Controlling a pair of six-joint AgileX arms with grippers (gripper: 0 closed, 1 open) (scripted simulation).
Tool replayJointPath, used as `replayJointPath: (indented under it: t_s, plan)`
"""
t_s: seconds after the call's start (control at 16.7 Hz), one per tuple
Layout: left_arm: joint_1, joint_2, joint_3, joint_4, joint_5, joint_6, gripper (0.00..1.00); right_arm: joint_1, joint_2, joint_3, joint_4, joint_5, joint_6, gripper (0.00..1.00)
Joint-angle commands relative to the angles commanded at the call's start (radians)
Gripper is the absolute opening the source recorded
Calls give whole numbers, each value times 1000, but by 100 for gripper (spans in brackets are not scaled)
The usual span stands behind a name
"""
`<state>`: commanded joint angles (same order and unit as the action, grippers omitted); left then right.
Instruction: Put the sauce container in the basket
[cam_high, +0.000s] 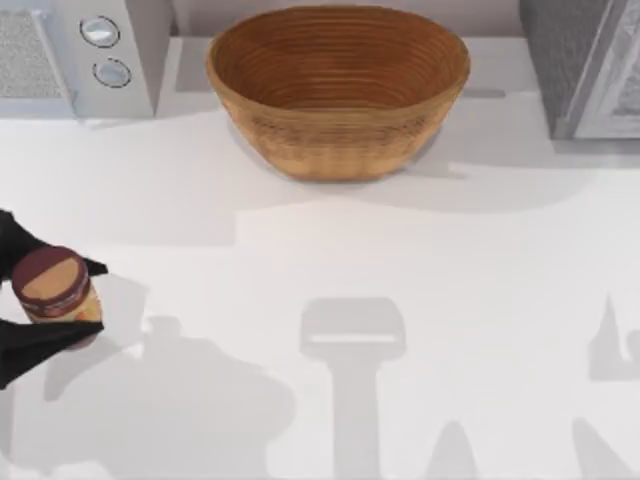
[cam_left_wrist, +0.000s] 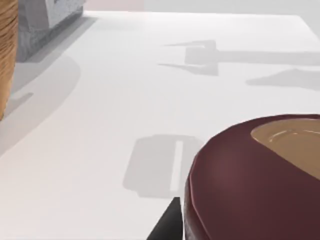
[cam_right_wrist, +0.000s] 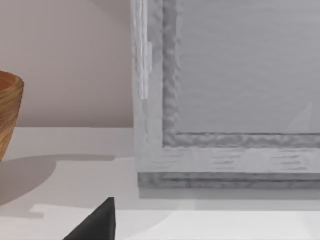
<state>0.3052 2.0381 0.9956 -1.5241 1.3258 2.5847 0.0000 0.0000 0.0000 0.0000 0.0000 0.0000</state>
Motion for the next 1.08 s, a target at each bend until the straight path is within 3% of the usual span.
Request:
replayJointPath:
  t_s: [0.18,0.36,0.78,1.08]
  plan:
    - [-33,-2,34,154,-65,-155,0,0,0,0,0,0,0,100]
    - [-78,-19,82,402,-167,-405,0,0,0,0,0,0,0,100]
    - [-220,-105,215,1150,-480,-1241,0,0,0,0,0,0,0,100]
    - [-369,-140,289,1581,-676,-1850,0,0,0,0,0,0,0,100]
